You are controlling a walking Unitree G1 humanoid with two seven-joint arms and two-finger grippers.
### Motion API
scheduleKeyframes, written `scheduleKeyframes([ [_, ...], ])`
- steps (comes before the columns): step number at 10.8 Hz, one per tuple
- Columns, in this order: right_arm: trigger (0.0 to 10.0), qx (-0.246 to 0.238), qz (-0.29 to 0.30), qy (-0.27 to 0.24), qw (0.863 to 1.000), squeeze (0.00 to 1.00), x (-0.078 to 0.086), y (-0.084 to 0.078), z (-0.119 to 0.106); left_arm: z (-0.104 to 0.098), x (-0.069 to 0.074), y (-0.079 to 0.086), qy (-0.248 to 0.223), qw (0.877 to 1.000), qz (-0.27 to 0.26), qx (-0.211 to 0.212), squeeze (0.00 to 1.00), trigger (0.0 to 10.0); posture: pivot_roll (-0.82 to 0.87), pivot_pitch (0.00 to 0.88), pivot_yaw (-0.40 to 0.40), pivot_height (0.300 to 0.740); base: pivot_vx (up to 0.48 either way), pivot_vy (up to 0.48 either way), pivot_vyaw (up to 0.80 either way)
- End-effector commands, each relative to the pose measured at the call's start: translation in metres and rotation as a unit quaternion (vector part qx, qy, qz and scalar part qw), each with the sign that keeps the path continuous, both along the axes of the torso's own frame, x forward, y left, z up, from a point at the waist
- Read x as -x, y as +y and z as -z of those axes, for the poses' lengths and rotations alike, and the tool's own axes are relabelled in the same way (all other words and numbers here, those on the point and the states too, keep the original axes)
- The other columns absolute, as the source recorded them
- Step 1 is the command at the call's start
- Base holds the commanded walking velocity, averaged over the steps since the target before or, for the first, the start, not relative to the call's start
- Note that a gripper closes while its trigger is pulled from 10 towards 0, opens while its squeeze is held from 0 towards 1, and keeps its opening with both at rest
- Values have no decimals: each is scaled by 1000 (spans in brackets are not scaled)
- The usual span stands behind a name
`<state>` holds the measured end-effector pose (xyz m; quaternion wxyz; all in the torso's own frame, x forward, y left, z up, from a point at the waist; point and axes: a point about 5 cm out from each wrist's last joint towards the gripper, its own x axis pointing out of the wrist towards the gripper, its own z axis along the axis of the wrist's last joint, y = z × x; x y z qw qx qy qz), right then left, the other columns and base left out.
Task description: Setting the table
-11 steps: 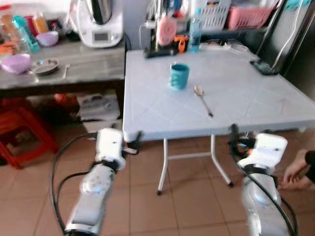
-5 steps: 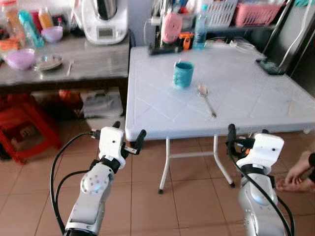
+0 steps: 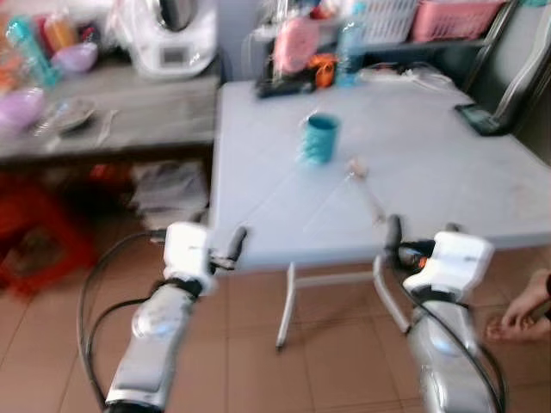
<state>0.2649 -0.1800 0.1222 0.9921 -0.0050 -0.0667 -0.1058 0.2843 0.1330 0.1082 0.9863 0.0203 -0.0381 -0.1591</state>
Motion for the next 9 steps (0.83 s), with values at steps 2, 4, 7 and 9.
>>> scheduleKeyframes([
  [2,10000,8,11,2,1000,0,2,-8,0,0,1,-9,2,1000,20,6,0,10000,54,17,32,740,334,0,0],
  [4,10000,8,10,2,1000,0,2,-7,1,0,0,-11,4,1000,21,5,0,10000,54,18,33,740,309,0,466],
  [7,10000,6,8,2,1000,0,1,-6,1,-1,1,-12,1,1000,24,12,0,10000,55,19,35,740,188,0,0],
  [9,10000,3,3,9,1000,0,2,-4,5,4,11,-15,10,996,88,12,0,10000,58,20,35,740,0,0,0],
])
